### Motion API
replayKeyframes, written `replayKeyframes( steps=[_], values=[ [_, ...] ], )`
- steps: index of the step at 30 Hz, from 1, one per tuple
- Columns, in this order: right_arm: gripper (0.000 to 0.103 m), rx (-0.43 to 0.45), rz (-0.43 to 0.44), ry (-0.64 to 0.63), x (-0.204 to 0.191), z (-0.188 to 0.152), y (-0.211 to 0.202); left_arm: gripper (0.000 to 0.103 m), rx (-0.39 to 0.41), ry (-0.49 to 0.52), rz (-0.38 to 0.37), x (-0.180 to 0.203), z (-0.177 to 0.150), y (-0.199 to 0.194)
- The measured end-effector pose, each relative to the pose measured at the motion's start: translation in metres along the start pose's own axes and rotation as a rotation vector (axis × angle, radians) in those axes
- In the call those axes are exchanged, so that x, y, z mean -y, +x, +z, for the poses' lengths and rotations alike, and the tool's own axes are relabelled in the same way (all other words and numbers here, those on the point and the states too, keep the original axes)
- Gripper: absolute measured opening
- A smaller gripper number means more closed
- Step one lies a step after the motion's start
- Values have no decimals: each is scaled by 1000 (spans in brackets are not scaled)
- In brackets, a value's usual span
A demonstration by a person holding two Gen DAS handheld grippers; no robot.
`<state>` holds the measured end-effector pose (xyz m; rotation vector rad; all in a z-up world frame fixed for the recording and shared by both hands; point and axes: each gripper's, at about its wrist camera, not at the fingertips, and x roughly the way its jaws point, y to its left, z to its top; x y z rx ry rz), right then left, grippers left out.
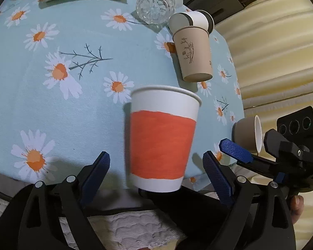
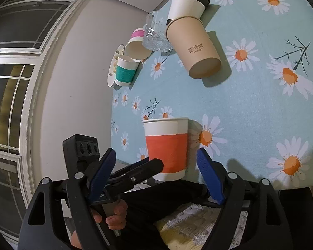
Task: Flip cup upright
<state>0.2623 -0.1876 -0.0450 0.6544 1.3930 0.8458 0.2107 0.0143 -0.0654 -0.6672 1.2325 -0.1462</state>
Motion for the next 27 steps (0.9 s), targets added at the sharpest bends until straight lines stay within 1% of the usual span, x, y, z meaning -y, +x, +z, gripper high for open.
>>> replayKeyframes(
  steps=[7, 18, 24, 27],
  values=[
    [79, -17, -8, 3, 1, 0, 7, 88, -17, 3, -9, -5, -3, -3],
    [79, -17, -13, 12, 4, 2, 7, 88, -18, 12, -7, -4, -6, -3],
    [79, -21, -31, 13, 6, 3, 11, 88, 20, 26, -26, -4, -9, -23],
    [79, -33, -50, 3, 5, 6, 19, 88, 35, 24, -45, -9, -16, -36]
  ],
)
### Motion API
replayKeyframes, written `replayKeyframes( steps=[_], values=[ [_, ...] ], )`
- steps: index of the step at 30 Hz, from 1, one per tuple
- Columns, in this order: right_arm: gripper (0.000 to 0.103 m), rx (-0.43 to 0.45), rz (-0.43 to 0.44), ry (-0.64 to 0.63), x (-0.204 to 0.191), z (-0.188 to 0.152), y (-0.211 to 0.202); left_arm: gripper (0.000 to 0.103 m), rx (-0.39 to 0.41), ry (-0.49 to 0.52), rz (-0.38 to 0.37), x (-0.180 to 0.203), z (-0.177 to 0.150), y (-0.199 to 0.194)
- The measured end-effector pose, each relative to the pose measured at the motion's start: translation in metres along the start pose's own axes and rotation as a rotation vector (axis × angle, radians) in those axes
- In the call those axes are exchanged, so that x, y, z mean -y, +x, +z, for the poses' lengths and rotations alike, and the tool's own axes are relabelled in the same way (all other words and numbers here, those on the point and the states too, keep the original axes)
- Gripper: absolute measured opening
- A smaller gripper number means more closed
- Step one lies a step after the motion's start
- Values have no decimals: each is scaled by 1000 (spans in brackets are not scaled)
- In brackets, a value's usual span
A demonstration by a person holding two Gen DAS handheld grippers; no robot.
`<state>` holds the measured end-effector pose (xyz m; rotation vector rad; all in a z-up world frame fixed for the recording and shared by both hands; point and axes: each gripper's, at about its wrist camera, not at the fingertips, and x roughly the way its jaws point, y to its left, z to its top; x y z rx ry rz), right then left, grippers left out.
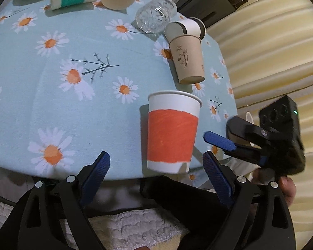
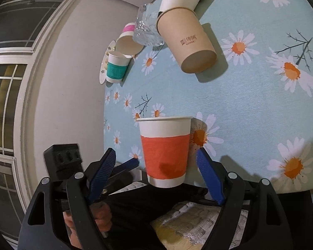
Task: Flip cup upright
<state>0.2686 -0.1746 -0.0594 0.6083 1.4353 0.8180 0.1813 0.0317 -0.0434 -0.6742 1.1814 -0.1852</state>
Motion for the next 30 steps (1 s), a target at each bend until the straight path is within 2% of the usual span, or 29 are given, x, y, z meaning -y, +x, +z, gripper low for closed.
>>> replayKeyframes(
  steps=[10, 18, 22, 30],
  values=[
    [79, -37, -141, -72, -7, 8, 31, 88, 41, -42, -96, -23, -30, -25],
    [78, -49, -184, -116, -14, 6, 45, 88, 72, -72, -149, -42, -42, -33],
    [68, -64, -208, -139, -17, 6, 51, 88, 77, -83, -172, -49, -43, -34],
    [66, -45, -222, -183, -26, 3, 53, 88, 65, -93, -203, -51, -44, -28]
  ],
)
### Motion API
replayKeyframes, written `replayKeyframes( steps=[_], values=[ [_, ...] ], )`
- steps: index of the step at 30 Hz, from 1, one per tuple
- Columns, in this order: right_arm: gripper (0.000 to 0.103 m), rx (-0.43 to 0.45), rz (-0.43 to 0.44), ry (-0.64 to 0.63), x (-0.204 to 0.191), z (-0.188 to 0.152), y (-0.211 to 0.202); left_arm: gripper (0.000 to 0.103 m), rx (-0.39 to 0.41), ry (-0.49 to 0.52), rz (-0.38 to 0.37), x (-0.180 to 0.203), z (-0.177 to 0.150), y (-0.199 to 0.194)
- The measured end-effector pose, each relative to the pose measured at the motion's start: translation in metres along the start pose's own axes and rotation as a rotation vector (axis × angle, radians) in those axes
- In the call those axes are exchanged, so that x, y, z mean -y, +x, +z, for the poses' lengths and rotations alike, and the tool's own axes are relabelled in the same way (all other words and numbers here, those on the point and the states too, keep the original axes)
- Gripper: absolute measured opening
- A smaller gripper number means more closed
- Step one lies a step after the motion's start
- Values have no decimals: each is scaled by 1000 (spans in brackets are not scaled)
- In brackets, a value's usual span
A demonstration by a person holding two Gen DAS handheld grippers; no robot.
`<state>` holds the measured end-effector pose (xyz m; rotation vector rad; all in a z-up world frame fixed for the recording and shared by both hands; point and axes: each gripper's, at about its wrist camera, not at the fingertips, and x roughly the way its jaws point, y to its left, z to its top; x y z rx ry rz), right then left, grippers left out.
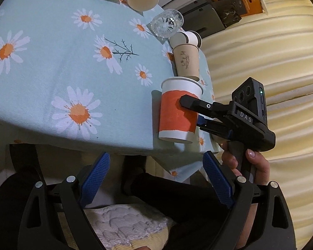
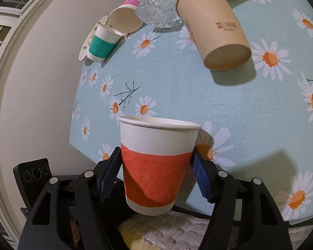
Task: Flip cup upright
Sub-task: 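Rotate the held orange-banded cup upright with the right gripper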
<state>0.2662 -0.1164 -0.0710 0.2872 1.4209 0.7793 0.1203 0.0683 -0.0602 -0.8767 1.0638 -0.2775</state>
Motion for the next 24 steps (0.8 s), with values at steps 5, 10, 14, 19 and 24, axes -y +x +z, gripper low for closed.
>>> replayKeyframes(
  steps=[5, 10, 14, 19, 24],
  values=[
    [66, 35, -20, -33, -6, -2, -9, 88, 14, 9, 6, 1, 1, -3],
    [66, 89, -36, -69, -12, -7, -21, 88, 43, 0, -13, -3, 3, -10],
    [66, 224, -84, -139, -28, -14, -36, 88, 80, 25, -28, -3, 2, -16],
    [66, 421, -155, -226, -51, -34, -48, 88, 103, 65, -36, -3, 1, -27],
    [66, 553, -198, -280, -67, -52, -49, 88, 144, 89, -12, -5, 2, -40]
  ],
)
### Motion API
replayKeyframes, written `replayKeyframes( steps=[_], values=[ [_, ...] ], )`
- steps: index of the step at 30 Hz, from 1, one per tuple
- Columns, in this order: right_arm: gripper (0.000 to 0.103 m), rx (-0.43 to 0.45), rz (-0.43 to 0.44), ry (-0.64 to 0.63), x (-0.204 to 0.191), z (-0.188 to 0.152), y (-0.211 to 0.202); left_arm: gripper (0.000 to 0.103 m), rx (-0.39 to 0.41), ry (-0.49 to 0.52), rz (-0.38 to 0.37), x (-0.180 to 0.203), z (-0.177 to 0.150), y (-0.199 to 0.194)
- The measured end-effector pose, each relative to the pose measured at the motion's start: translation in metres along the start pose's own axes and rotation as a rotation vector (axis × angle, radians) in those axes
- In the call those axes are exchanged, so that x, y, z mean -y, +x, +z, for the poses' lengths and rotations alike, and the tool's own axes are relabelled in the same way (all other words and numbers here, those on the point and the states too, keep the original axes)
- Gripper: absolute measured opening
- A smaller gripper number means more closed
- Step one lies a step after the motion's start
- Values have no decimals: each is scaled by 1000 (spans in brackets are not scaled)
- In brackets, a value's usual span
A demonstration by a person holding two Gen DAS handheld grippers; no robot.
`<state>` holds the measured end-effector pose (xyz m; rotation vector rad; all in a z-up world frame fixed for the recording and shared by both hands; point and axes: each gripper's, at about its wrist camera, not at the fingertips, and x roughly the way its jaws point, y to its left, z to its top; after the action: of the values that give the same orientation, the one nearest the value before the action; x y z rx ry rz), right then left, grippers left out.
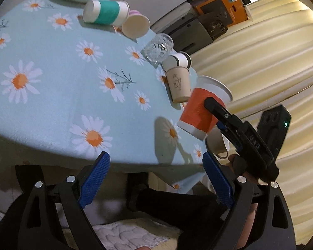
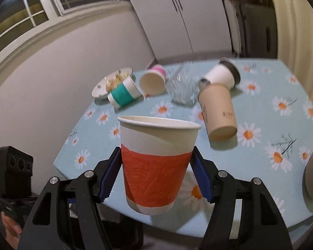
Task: Flip cup upright
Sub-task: 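Rotate the held orange-banded cup upright with the right gripper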
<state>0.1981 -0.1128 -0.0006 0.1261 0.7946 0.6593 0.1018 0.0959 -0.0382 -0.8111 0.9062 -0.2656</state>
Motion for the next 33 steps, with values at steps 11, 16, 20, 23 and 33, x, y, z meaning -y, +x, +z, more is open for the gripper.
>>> replayKeyframes(
  steps=[11, 16, 20, 23, 33],
  values=[
    [66, 251, -149, -121, -23, -39, 2, 88, 77, 11, 50, -7, -1, -13],
    [66, 314, -196, -88, -19, -54, 16, 88, 98, 5, 69, -9, -3, -16],
    [66, 355, -247, -120, -20, -65, 25, 88, 123, 5, 83, -10, -4, -22],
    [66, 374, -286, -179, -26, -68, 29, 88, 137, -7, 79, -13, -3, -26],
    [66, 361, -316, -260, -37, -84, 48, 88, 151, -9, 95, -14, -3, -28]
  ],
)
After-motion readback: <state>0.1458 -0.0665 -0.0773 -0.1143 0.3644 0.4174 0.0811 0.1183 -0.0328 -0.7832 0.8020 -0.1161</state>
